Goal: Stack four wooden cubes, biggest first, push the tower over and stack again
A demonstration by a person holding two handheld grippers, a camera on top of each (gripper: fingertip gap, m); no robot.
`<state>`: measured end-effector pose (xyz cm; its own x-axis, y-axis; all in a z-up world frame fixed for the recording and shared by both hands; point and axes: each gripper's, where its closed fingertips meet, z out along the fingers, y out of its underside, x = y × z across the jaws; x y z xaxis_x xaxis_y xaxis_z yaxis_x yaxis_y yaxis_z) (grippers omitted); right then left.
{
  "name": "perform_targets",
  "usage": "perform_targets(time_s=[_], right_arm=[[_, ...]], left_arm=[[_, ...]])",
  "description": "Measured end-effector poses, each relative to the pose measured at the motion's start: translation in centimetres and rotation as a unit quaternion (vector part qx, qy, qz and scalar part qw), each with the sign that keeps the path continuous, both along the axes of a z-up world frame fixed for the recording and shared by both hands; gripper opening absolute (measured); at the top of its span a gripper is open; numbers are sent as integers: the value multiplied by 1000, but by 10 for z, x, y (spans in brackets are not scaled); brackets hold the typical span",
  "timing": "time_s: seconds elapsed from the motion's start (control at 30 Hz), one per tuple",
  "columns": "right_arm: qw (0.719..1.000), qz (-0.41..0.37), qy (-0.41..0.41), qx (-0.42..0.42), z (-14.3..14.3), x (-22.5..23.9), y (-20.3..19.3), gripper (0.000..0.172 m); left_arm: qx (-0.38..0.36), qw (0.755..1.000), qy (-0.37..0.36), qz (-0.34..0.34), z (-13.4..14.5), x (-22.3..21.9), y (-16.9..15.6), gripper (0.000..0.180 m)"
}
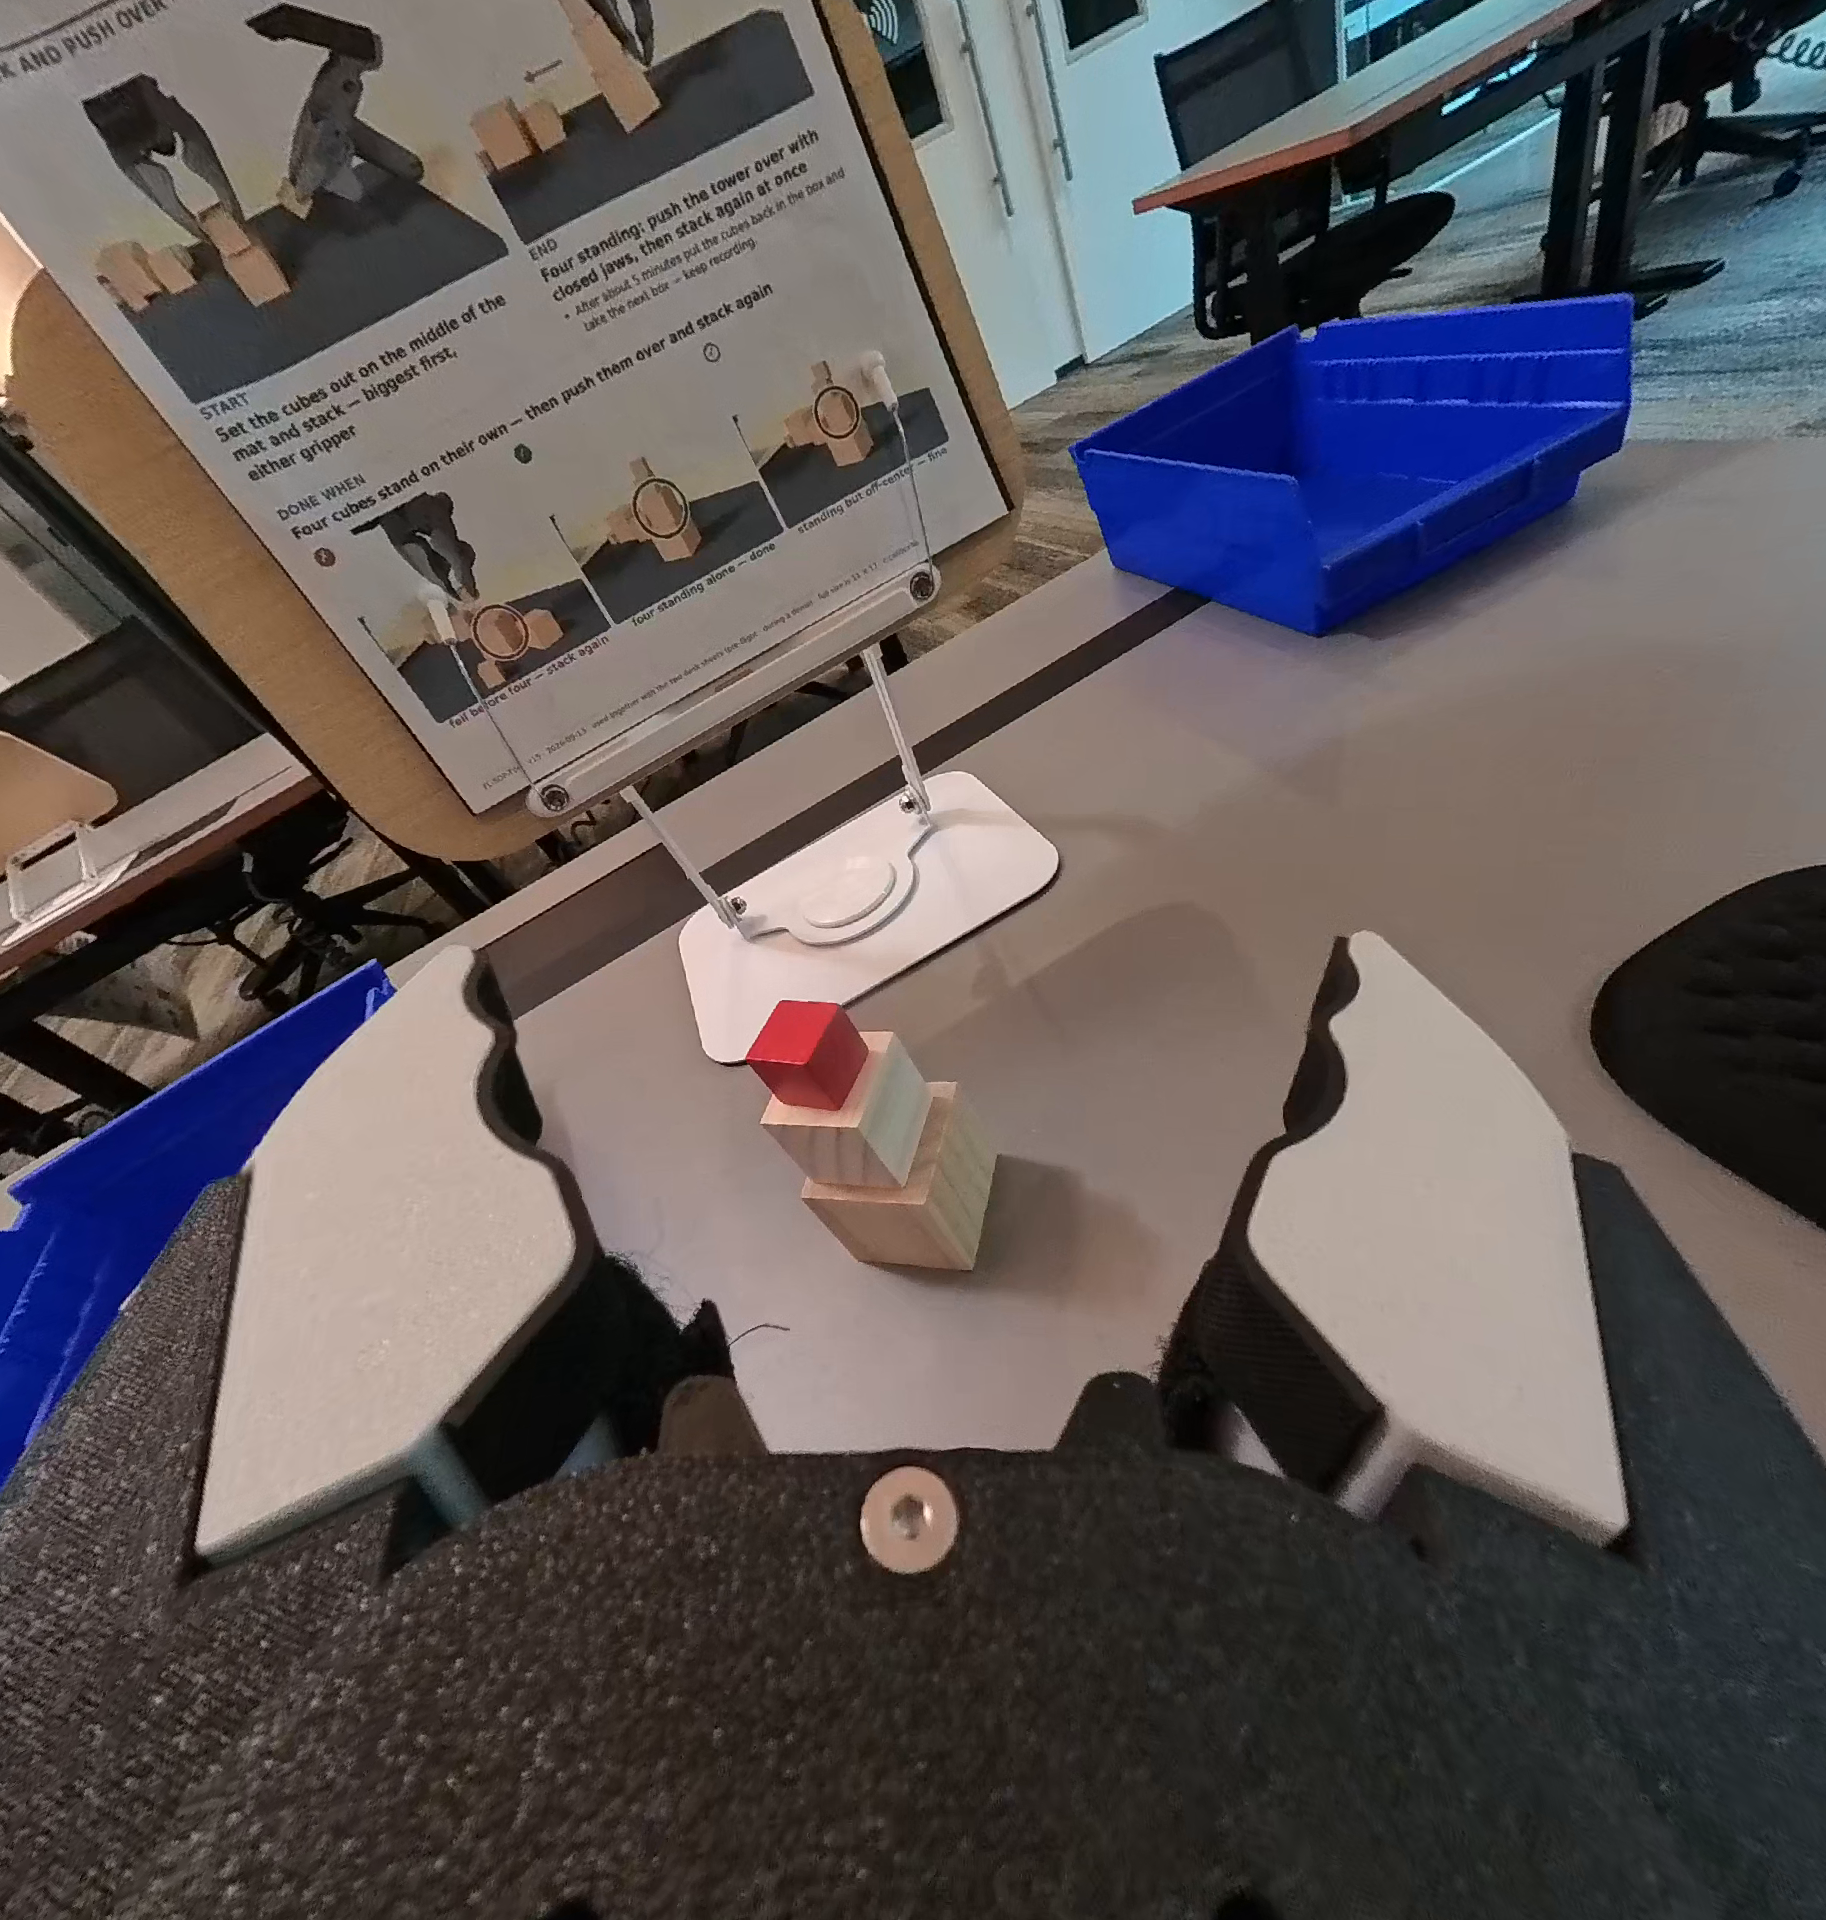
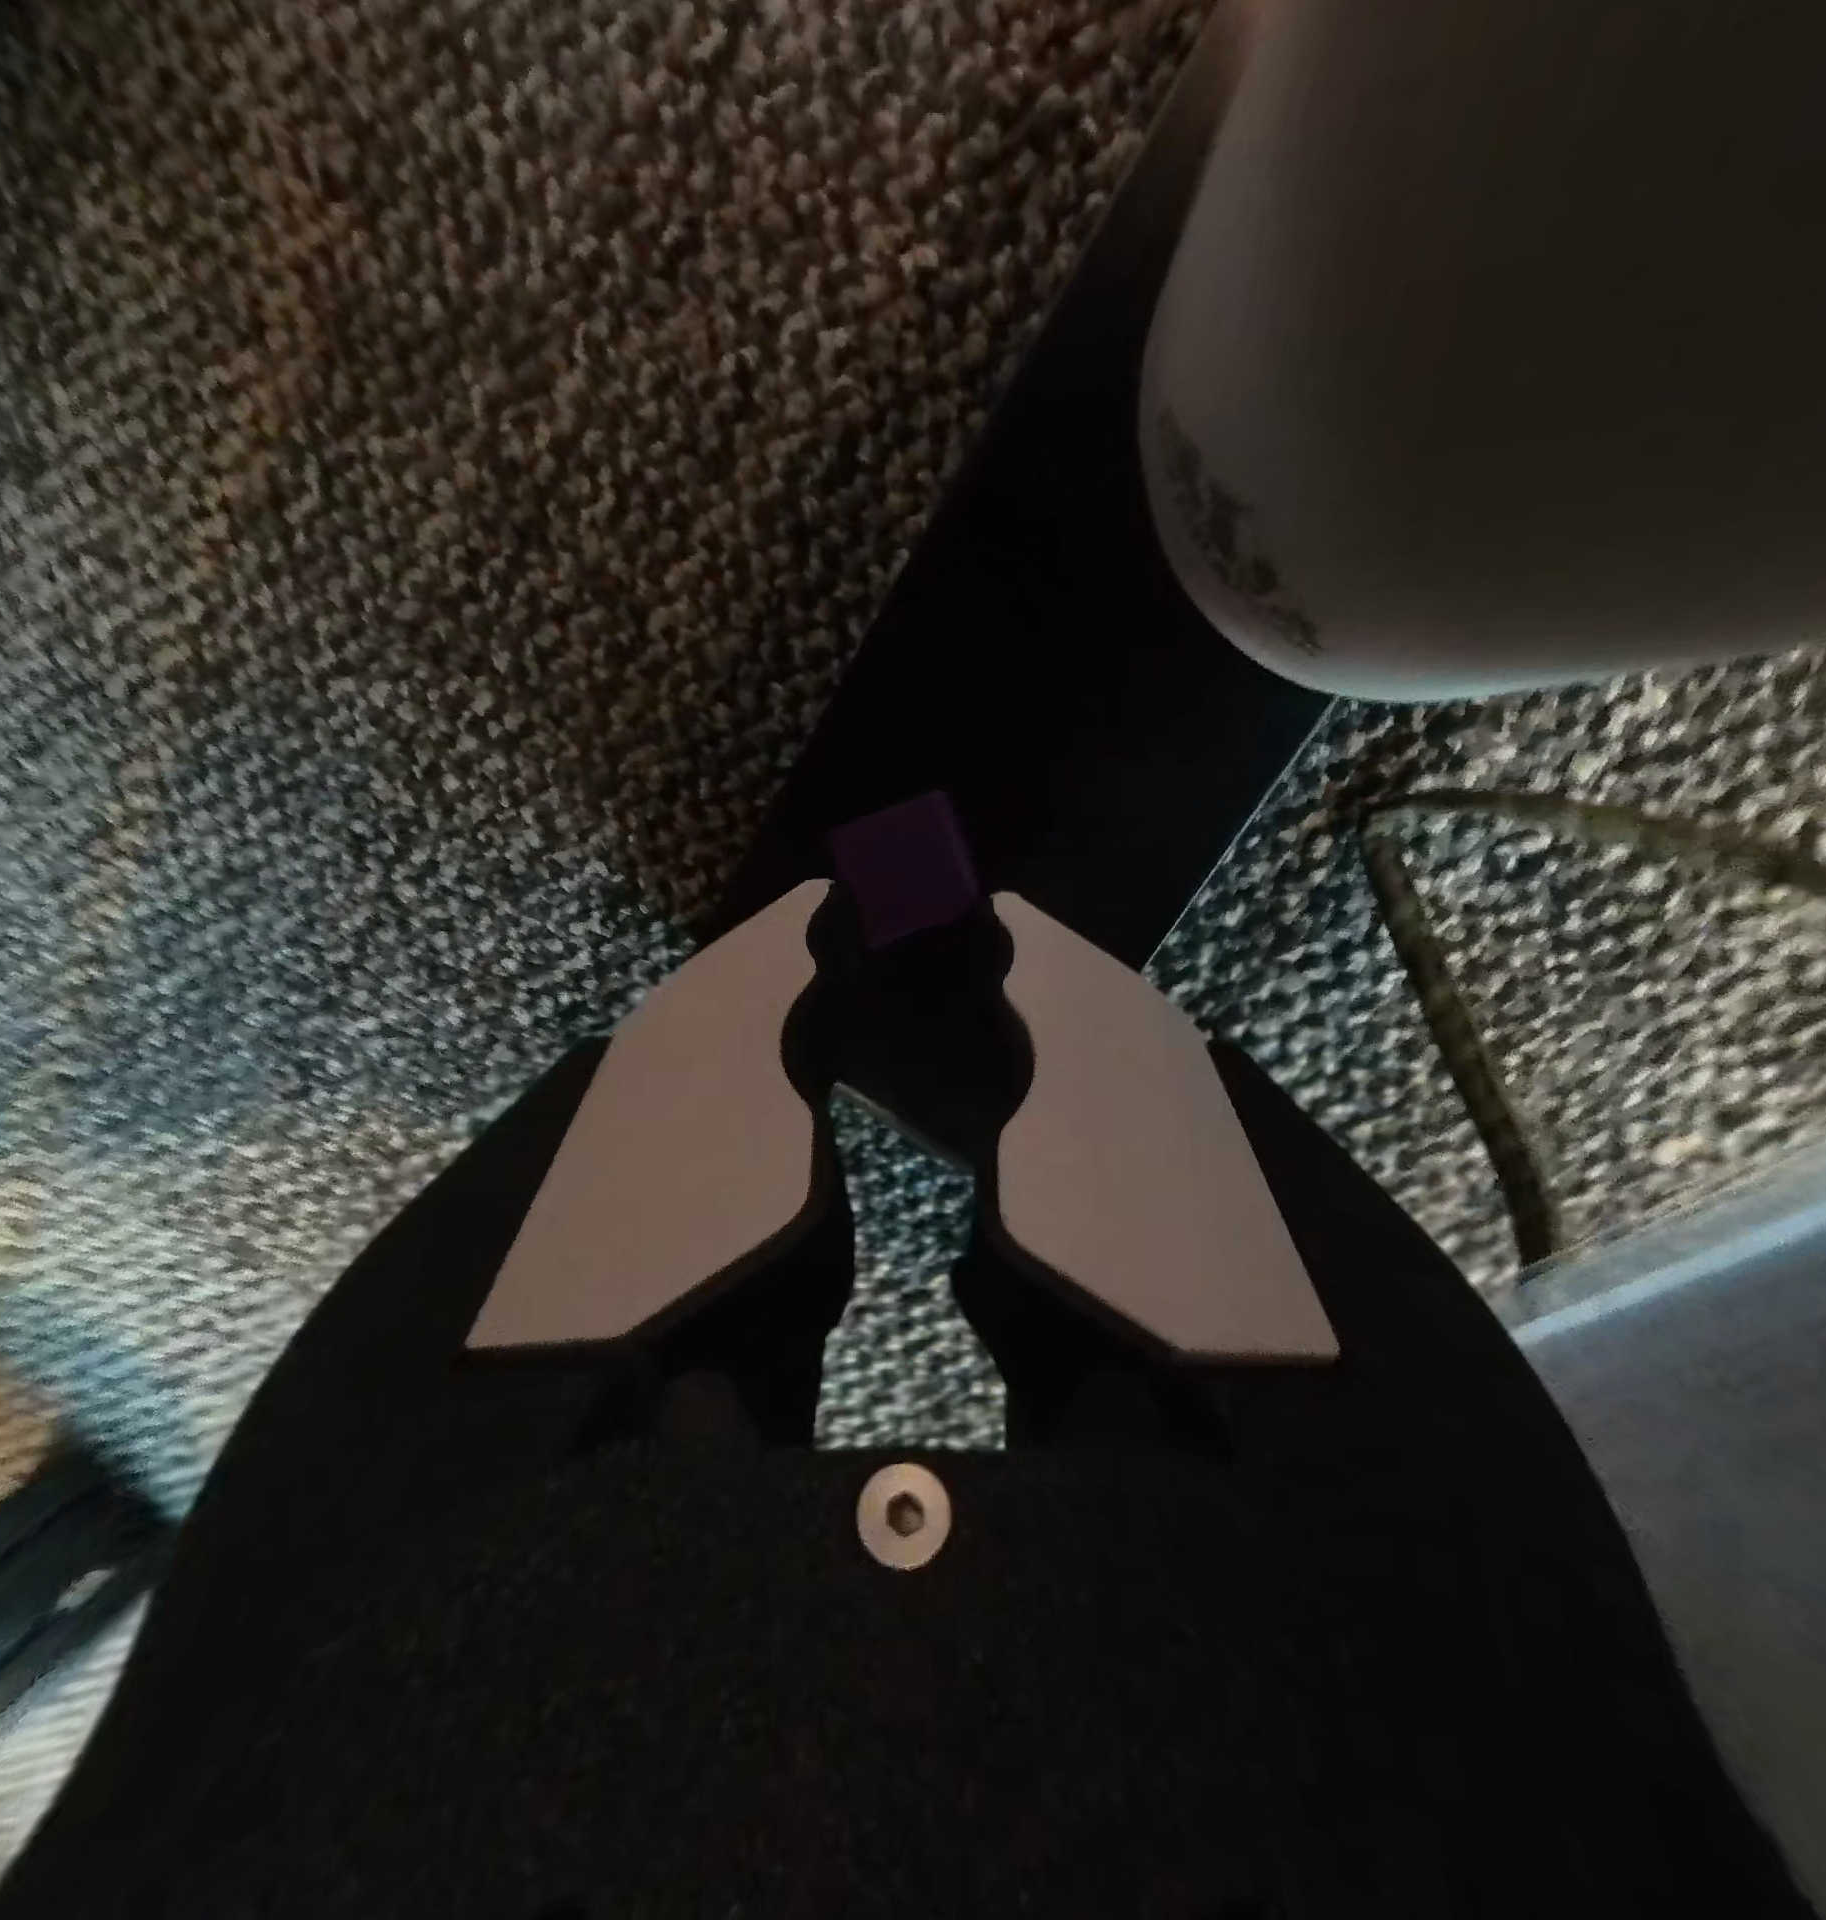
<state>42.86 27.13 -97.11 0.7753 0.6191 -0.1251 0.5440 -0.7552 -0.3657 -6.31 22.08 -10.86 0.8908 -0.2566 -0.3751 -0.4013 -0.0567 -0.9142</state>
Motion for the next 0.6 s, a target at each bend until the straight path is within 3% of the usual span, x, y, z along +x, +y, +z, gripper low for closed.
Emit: perform_targets(time_s=[0.03,0.13,0.27,0.43,0.6], right_arm=[[1000,-15,11,-1,2,-1,0,22],[994,-85,68,30,28,-11,5,22],[983,-112,100,109,89,-30,-13,22],[974,-93,122,167,197,-55,-94,22],[966,-94,149,188,312,-34,-172,22]], left_arm=[[1,1000,-1,-3,0,0,-1,141],[7,1000,-13,-12,2,-1,-4,140],[34,998,-34,-35,14,-1,-13,140],[51,996,-59,-50,25,-7,-35,142],[77,990,-89,-80,37,-22,-63,136]])
